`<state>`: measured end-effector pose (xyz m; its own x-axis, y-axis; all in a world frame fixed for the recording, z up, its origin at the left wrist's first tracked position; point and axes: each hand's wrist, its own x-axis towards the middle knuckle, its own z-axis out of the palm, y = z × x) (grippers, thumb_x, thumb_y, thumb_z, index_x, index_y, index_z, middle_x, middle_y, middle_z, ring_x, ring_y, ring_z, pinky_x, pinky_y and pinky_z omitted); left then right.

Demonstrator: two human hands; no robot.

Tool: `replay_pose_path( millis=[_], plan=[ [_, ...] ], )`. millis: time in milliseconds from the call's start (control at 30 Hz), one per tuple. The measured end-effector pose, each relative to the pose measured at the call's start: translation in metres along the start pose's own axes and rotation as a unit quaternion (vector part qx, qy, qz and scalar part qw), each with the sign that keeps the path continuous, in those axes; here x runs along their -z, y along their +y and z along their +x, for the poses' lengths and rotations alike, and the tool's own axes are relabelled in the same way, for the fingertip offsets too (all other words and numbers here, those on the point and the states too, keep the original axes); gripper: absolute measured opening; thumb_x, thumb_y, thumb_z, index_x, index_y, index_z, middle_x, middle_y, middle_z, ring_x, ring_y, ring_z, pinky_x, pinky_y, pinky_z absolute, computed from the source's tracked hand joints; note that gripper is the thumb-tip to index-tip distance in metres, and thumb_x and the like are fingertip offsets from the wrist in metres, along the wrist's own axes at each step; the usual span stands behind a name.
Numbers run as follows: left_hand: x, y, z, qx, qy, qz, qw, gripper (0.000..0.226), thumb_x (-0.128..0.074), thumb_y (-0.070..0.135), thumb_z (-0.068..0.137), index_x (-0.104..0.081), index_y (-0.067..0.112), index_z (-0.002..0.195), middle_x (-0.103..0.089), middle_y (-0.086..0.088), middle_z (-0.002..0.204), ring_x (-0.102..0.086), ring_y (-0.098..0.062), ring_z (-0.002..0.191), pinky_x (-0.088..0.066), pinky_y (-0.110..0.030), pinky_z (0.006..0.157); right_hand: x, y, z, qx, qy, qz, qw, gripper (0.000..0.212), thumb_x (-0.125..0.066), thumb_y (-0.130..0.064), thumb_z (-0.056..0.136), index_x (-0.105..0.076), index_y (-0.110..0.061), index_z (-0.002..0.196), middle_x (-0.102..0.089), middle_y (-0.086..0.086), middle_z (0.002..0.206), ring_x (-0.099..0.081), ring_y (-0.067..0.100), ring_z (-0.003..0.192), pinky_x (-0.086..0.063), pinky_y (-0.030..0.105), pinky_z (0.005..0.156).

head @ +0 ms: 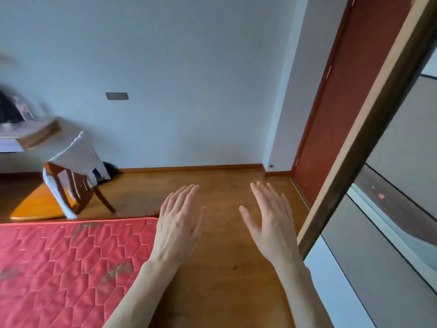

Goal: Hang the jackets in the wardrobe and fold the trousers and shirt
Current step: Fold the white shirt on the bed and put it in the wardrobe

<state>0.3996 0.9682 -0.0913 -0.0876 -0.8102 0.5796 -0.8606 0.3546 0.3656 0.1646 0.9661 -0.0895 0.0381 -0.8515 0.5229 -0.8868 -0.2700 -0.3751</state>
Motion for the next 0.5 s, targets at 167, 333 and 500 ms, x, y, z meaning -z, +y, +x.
replay_pose_path(
  millis=[167,333,500],
  plan=[
    [-0.006,-0.048,0.04,0.054,0.02,0.048,0.997,0.052,-0.047,0.042,0.106,-0.05,0.016,0.151,-0.056,-0.002,0.151,-0.043,-0.019,0.147,-0.026,-0.034,0.124,-0.04,-0.005,0.071,0.049,-0.029,0.003,0.998,0.068,-0.038,-0.064,0.105,-0.04,-0.025,0.16,-0.039,-0.004,0.166,-0.027,0.015,0.157,-0.019,0.044,0.13],
    [-0.022,-0.095,0.078,0.097,0.045,0.068,0.992,0.055,-0.044,0.045,0.106,-0.049,0.017,0.152,-0.054,-0.003,0.152,-0.041,-0.02,0.148,-0.027,-0.037,0.123,-0.079,-0.006,0.133,0.081,-0.048,0.015,0.995,0.067,-0.036,-0.064,0.106,-0.035,-0.027,0.162,-0.034,-0.006,0.168,-0.021,0.011,0.158,-0.01,0.039,0.13],
    [-0.049,-0.134,0.119,0.112,0.054,0.072,0.99,0.054,-0.047,0.041,0.104,-0.052,0.013,0.15,-0.056,-0.006,0.151,-0.044,-0.022,0.147,-0.033,-0.044,0.123,-0.126,-0.003,0.193,0.099,-0.051,0.019,0.994,0.066,-0.035,-0.063,0.108,-0.032,-0.027,0.163,-0.033,-0.006,0.168,-0.018,0.009,0.159,-0.007,0.036,0.13]
  ],
)
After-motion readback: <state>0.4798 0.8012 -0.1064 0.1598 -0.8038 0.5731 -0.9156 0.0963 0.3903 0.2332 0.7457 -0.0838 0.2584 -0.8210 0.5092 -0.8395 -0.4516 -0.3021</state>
